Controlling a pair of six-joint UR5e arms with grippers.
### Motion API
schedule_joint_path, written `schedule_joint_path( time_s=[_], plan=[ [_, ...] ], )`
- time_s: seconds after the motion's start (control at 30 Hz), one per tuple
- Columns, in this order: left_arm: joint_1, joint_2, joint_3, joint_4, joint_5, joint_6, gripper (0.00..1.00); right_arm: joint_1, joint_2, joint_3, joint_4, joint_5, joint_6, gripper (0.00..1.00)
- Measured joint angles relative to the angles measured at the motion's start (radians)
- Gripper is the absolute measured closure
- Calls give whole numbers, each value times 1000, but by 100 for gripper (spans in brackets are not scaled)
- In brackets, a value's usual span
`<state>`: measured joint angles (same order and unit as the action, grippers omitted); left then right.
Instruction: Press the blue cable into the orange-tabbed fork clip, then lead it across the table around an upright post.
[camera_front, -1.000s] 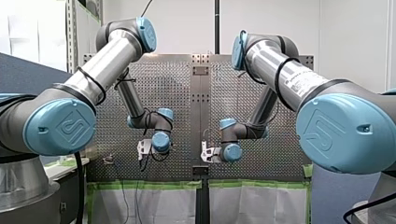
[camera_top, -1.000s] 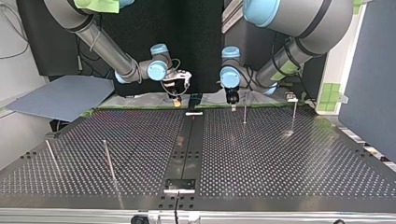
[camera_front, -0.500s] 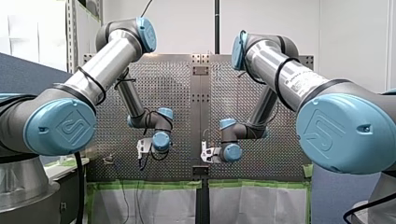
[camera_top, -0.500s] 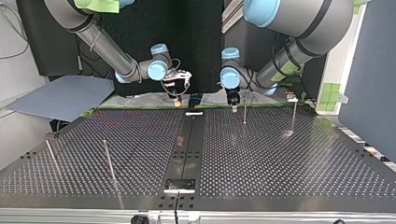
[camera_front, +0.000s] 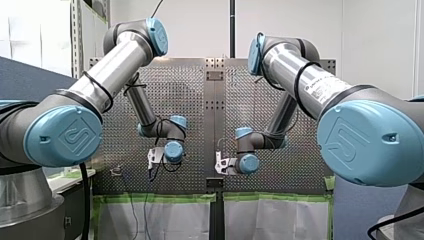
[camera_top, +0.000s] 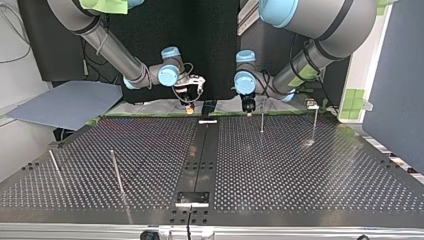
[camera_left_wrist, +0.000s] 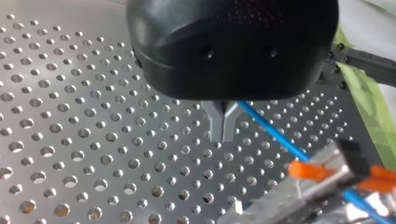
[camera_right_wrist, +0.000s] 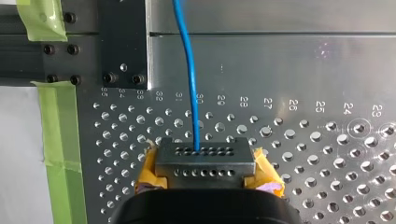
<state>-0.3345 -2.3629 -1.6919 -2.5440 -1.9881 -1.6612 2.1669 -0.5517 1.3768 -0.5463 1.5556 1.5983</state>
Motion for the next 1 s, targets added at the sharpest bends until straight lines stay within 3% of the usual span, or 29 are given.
schedule_joint_path(
  time_s=[0.4,0.57,0.83,1.0],
  plan=[
    [-5,1,0,-23,-8,12,98,-2,0,0,0,1,1,100],
    [-16,14,0,-44,-11,13,98,-8,-10,-14,16,20,-5,100],
    [-49,78,0,-57,-20,3,98,-4,-74,-21,85,47,-10,100],
    [-66,123,0,-72,-20,-27,98,-2,-122,-21,113,53,-5,100]
  ],
)
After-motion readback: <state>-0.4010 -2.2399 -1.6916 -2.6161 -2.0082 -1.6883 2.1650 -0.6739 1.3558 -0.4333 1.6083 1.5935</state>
